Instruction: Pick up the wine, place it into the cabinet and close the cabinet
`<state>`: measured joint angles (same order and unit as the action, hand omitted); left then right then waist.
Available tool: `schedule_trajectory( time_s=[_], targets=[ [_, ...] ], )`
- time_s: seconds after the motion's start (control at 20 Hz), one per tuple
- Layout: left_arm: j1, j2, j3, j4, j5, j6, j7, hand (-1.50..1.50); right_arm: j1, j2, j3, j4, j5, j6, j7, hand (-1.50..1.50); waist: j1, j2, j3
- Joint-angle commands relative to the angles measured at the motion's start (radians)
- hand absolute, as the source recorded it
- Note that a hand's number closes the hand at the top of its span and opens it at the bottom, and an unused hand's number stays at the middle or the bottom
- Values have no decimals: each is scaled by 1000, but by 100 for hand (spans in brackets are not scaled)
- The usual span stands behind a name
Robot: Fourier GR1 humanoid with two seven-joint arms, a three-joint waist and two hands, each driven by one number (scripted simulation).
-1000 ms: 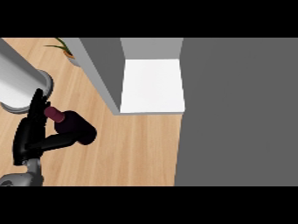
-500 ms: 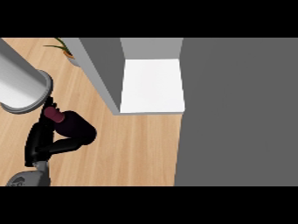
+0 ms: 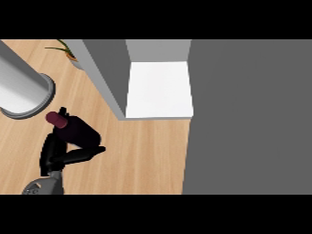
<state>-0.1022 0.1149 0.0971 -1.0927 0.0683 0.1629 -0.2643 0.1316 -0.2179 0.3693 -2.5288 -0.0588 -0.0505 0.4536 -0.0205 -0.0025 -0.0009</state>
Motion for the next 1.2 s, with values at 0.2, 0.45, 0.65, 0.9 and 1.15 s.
schedule_trajectory(
  time_s=[0.2,0.45,0.65,0.9,1.15],
  targets=[
    [-41,-52,67,140,70,-28,-134,-150,66,0,21,-206,-43,-9,53,-150,4,1,0],
    [-64,-15,134,160,161,-117,-140,-150,37,-5,28,-218,-15,-28,88,-150,8,0,0],
    [-118,-24,185,298,198,-152,-240,-150,71,-26,36,-268,-36,-25,110,-150,-8,1,-1],
    [-154,-56,159,316,195,-154,-230,-150,110,-40,20,-269,-42,-3,73,-150,-5,-1,0],
    [-191,-57,158,355,184,-143,-271,-150,46,-21,-2,-232,-53,-23,109,-150,5,1,0]
  ],
)
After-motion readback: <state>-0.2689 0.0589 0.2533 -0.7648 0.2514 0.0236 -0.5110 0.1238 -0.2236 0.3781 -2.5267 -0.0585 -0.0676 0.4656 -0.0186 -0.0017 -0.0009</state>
